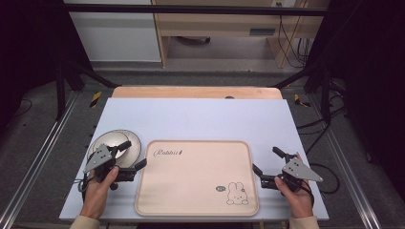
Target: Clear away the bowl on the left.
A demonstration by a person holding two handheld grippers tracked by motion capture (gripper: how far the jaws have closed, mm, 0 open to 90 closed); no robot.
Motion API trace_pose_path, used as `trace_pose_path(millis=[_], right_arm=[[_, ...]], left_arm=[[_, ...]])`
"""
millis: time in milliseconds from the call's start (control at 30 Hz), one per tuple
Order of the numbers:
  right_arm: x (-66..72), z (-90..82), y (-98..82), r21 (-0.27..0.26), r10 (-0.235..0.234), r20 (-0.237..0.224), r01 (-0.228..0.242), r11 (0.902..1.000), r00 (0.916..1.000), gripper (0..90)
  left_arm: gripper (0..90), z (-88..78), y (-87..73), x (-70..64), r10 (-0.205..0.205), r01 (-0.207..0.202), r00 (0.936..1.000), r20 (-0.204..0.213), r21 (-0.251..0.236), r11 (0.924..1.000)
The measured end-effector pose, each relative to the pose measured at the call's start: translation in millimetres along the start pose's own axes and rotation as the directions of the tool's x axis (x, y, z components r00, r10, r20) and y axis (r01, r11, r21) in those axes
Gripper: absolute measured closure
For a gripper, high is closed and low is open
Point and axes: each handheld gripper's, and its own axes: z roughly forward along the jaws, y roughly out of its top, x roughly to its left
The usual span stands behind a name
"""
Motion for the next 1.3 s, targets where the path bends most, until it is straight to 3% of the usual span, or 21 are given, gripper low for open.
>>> trace_pose_path(millis=[133,300,700,800,833,967,1033,1133,1267,1300], right_arm=[[0.1,-0.3,0.4,0.002,0.002,0.003,-0.002,1.0000,1.0000,4.3],[0.4,0.1,0.6,0.005,0.008,0.008,-0.008,1.0000,0.9999,4.3],[-0.1,1.4,0.7,-0.001,0.012,0.011,-0.012,0.9999,0.9999,4.0],[-1.4,2.7,-0.2,0.005,0.009,0.015,-0.009,1.0000,0.9998,4.0],[-1.3,3.2,-0.4,0.009,0.014,0.017,-0.014,0.9999,0.9998,4.0],[-0.1,3.6,-0.1,0.016,0.010,0.019,-0.011,0.9998,0.9998,4.0],[0.1,3.9,0.0,0.013,0.011,0.020,-0.011,0.9999,0.9997,4.0],[0.6,3.8,1.9,0.000,0.021,0.024,-0.021,0.9998,0.9995,4.0],[2.0,5.5,1.2,0.018,-0.001,0.023,0.000,0.9998,0.9997,4.1],[2.0,5.5,1.2,0.018,-0.001,0.023,0.000,0.9998,0.9997,4.1]], left_arm=[[5.1,-0.9,2.6,0.5,-0.012,0.012,0.9999,-0.009,-0.006,0.9999],[5.0,-6.4,12.0,4.7,0.006,-0.006,0.9999,-0.016,0.007,1.0000],[4.8,-24.8,30.0,16.4,0.045,-0.043,0.9948,-0.091,0.033,0.9986],[4.8,-27.3,39.5,21.9,0.083,-0.077,0.9851,-0.151,0.048,0.9959],[4.9,-27.3,39.5,21.9,0.083,-0.077,0.9851,-0.151,0.048,0.9959],[5.3,-27.2,50.1,31.1,0.105,-0.093,0.9732,-0.205,0.068,0.9933],[5.3,-26.6,52.5,33.5,0.104,-0.092,0.9731,-0.206,0.067,0.9934],[5.6,-18.8,60.6,47.8,0.100,-0.086,0.9665,-0.237,0.066,0.9941],[6.4,-7.9,60.5,64.4,0.071,-0.056,0.9568,-0.282,0.062,0.9965],[6.4,-7.9,60.5,64.4,0.071,-0.056,0.9568,-0.282,0.062,0.9965]])
